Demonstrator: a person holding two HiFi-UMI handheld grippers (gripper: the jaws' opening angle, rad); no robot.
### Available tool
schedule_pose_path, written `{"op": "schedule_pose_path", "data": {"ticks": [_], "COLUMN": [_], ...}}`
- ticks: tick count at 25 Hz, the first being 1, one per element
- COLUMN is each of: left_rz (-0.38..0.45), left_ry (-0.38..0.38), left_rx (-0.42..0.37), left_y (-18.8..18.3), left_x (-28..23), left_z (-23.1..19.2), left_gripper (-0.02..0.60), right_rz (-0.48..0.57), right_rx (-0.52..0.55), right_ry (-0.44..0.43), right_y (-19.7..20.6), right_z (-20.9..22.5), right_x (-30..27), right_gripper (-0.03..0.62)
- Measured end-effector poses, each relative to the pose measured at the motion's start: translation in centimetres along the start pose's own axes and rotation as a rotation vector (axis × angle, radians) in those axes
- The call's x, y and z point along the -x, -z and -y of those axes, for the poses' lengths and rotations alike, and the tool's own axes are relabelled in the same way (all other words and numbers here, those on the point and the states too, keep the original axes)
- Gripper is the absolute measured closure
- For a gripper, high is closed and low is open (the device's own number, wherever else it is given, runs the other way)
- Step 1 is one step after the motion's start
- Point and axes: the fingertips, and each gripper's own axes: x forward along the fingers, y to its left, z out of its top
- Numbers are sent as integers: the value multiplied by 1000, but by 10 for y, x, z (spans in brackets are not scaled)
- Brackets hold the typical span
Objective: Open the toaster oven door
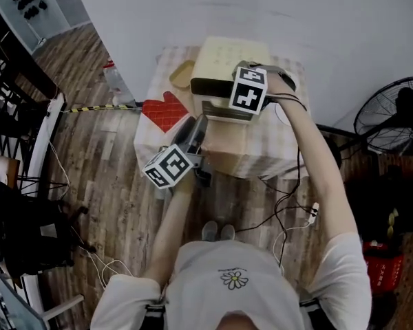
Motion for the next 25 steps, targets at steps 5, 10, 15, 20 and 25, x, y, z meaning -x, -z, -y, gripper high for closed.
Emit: {"op": "schedule_pose_path", "data": {"ticks": [5,10,15,20,25], "left_rz": [-29,-88,-100,-110,-132], "left_ry": [24,15,-11,-34,-42], "left_rx": [213,302,400,452,477], "left_y": [23,43,51,59,73], "left_x": [-26,-57,-90,-107,-114], "left_z": [-27,-45,-63,-74,-76], "left_gripper": [360,356,356,356,356], "right_rz": [-10,-31,-27,-32,-17], "right_rx": [-18,-29,-50,-59,-76], "right_ry": [-20,-19,-28,-33,-33], "right_y": [3,5,4,3,4], "right_z": [1,0,3,3,4], "right_x": [-3,-2,-3,-4,-3], "right_gripper": [442,442,442,442,442]}}
